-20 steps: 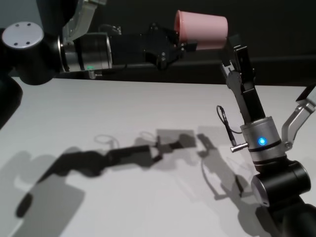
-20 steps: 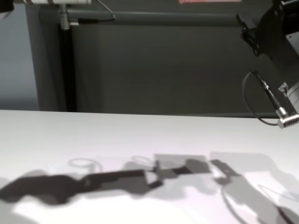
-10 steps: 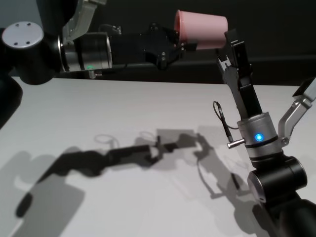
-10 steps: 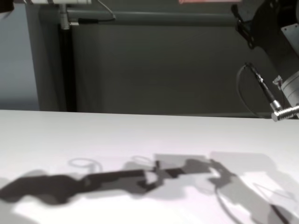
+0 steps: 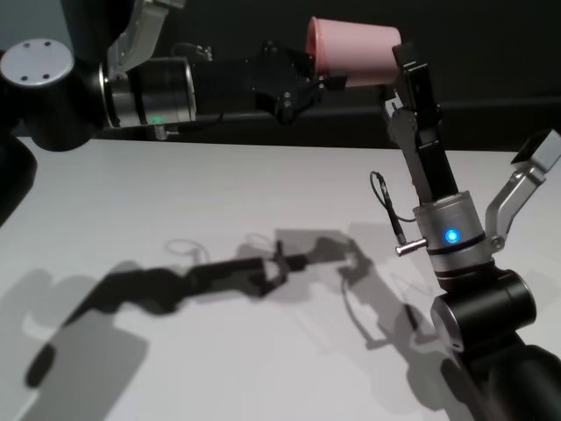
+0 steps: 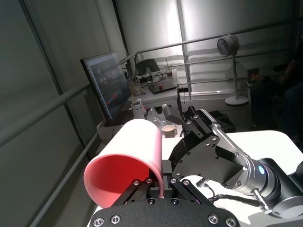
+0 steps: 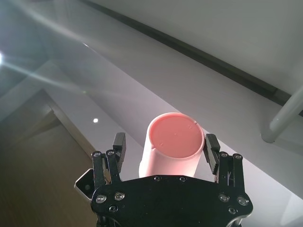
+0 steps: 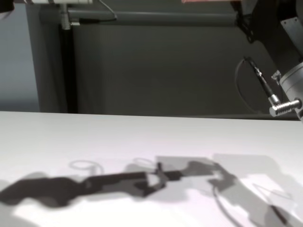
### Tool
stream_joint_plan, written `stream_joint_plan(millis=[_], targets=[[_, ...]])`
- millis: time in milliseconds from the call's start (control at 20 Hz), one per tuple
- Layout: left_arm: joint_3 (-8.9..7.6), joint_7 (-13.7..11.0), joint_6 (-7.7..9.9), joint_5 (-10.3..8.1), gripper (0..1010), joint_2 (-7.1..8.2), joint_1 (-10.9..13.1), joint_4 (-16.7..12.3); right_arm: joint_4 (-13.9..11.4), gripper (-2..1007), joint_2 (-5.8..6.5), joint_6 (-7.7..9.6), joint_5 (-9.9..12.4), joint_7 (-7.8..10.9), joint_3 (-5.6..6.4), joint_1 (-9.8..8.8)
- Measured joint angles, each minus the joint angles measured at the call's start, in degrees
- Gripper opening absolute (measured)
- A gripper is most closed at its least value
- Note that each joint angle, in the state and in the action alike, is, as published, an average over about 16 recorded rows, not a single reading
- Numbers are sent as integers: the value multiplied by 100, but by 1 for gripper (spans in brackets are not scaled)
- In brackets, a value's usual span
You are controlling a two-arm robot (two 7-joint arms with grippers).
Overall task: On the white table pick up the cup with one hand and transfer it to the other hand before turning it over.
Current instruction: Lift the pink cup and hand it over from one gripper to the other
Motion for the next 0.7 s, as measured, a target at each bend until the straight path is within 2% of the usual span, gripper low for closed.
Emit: stream_joint_plan(millis=[700], targets=[[0,0,0,0,49,0,0,0,132,1000,-6,-106,208,39,-133,177]])
